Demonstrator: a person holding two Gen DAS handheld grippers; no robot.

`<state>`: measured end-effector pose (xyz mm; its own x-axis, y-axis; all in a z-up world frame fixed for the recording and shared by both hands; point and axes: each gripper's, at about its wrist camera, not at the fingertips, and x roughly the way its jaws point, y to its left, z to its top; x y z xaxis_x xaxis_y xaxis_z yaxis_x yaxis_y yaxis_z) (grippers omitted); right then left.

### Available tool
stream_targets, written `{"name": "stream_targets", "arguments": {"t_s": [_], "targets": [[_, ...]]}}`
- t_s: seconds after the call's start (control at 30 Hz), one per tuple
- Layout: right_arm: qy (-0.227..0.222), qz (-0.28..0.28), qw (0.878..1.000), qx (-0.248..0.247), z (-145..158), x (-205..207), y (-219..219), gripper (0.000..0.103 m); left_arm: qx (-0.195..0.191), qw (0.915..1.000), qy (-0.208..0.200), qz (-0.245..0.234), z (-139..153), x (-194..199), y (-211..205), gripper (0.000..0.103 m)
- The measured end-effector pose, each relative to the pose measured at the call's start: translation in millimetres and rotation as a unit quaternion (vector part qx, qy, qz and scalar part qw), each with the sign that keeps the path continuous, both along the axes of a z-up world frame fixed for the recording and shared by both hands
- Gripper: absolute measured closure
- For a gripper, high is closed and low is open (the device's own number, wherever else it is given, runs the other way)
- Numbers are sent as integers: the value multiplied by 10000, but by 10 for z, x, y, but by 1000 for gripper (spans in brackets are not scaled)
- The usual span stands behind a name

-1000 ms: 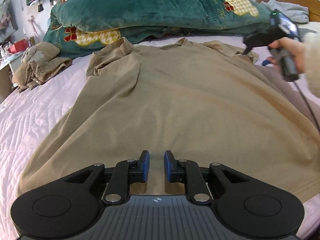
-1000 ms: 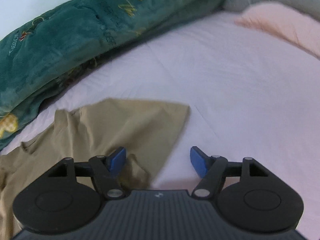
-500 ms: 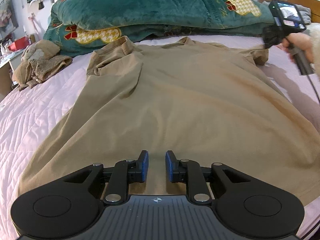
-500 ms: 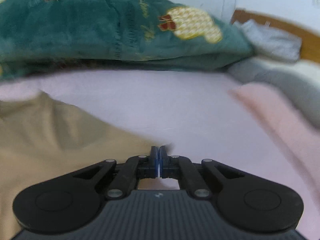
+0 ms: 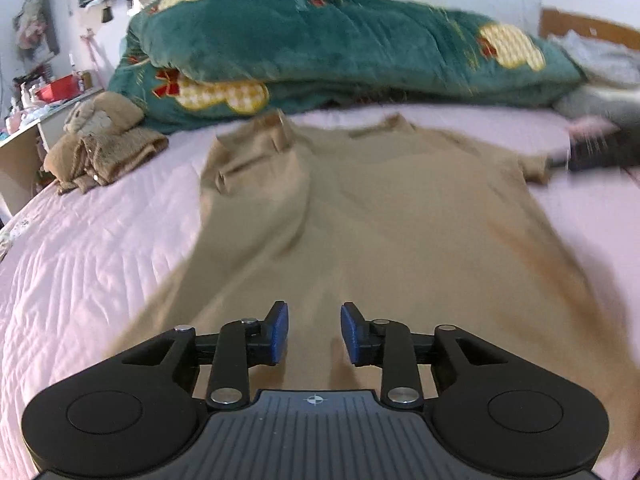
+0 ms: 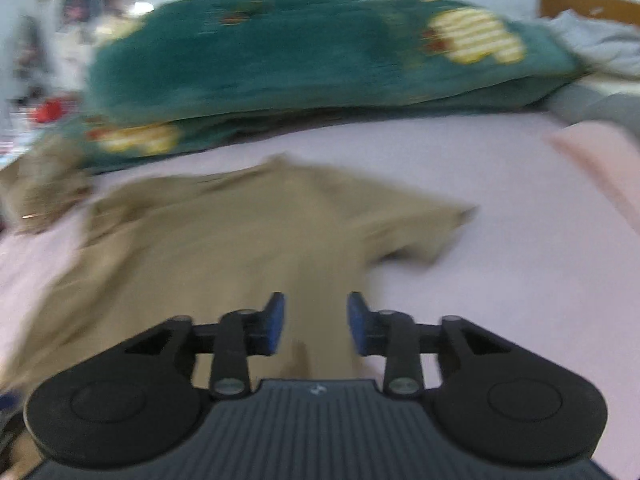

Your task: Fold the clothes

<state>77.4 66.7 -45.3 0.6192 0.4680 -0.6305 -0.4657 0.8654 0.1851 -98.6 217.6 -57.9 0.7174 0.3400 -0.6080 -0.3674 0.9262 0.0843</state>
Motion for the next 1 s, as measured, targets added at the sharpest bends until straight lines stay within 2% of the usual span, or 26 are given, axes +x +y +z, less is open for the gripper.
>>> {"name": "stream_targets", "arguments": {"t_s": [0.03,0.13,0.23,0.33,0.5,0.63,0.73,0.8,0.9,0.93,0.97,1.0], "targets": [[34,149,9999,-9,-52,-140,102,57,120,9999,-48,34,71,72,52,67],[137,556,9983,-84,-208,-511,390,57,522,9984,-187,144,283,296,210,61],[246,758,9961,-367,-348,-636,595,57,835,9959,-238,258,442,673,460,55],[385,824,9951,-377,-402,-636,689,56,1057,9931,-166,470,476,1095,807,48],[467,819,9953,-205,-441,-597,722,53,1297,9891,-39,693,289,1758,1447,48],[462,957,9943,-121,-499,-587,728,48,997,9936,84,515,29,2141,1882,48],[423,1058,9935,-85,-520,-579,731,44,943,9947,287,285,-242,2293,2021,48],[431,1081,9932,-39,-522,-568,717,41,1015,9937,466,66,-420,2377,2026,48],[474,1051,9933,42,-516,-563,701,40,1600,9846,692,-119,-633,2459,1871,48],[492,1033,9934,68,-512,-563,697,40,1794,9811,702,-205,-658,2464,1807,57],[508,1017,9935,87,-507,-562,693,40,1847,9798,712,-292,-667,2476,1774,78],[523,1002,9935,98,-501,-560,691,40,1719,9820,672,-408,-661,2485,1769,91]]}}
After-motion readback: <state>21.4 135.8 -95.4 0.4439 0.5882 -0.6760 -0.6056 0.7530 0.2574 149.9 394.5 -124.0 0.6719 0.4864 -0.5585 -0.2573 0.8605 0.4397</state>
